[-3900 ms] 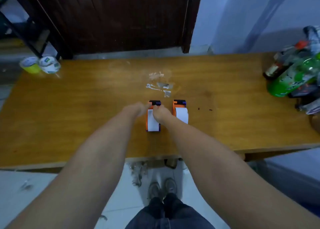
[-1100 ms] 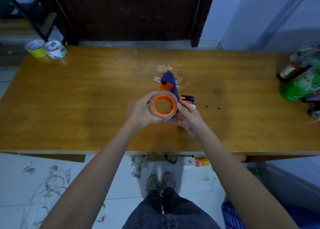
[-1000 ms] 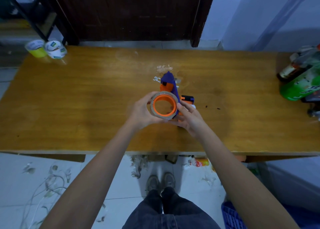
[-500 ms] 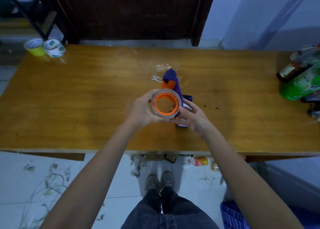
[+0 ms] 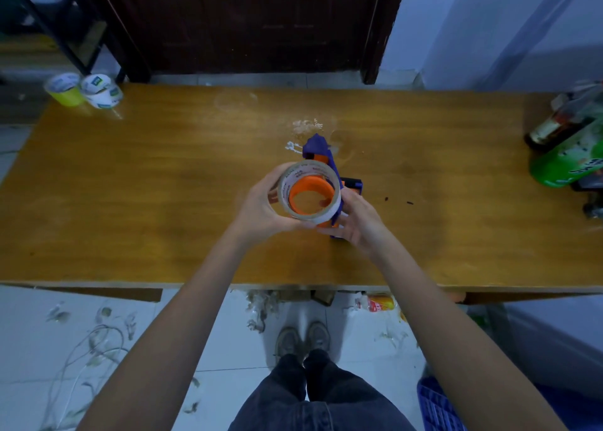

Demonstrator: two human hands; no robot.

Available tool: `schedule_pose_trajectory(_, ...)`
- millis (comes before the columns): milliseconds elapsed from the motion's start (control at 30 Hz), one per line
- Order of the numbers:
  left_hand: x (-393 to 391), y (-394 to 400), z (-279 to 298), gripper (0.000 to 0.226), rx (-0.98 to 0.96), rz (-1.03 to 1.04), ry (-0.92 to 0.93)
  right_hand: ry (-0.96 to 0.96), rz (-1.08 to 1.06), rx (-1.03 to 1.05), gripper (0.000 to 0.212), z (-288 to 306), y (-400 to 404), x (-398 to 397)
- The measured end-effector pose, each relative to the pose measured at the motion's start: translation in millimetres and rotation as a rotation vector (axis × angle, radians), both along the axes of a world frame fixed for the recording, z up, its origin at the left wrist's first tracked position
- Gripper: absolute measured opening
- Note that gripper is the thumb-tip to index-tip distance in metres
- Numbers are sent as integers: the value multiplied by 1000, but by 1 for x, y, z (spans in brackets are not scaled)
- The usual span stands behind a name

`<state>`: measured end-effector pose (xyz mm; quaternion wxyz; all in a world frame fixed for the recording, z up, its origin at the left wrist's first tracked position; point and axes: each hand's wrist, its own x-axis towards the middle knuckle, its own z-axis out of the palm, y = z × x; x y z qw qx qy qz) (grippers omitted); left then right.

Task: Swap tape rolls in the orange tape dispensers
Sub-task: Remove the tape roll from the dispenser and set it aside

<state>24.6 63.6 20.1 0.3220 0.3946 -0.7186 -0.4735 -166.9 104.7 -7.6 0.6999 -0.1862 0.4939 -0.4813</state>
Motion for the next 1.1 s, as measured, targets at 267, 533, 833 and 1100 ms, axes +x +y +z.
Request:
schedule_pose_trajectory(267,0,-8,0,82,523,510,581,-80,-153,56,21,2,4,15)
schedule_pose_trajectory(533,-9,8,-16,74,686,474,647,-165,-150,103,38,-7,1,40)
schedule_pose_trajectory(833,-1,3,-24,80,592,547,510,161,45,301,33,-23,0,57)
schedule_pose_trajectory(1100,-10,9,-47,86,456,563,307,129,-135,429,21,-40,-6,68)
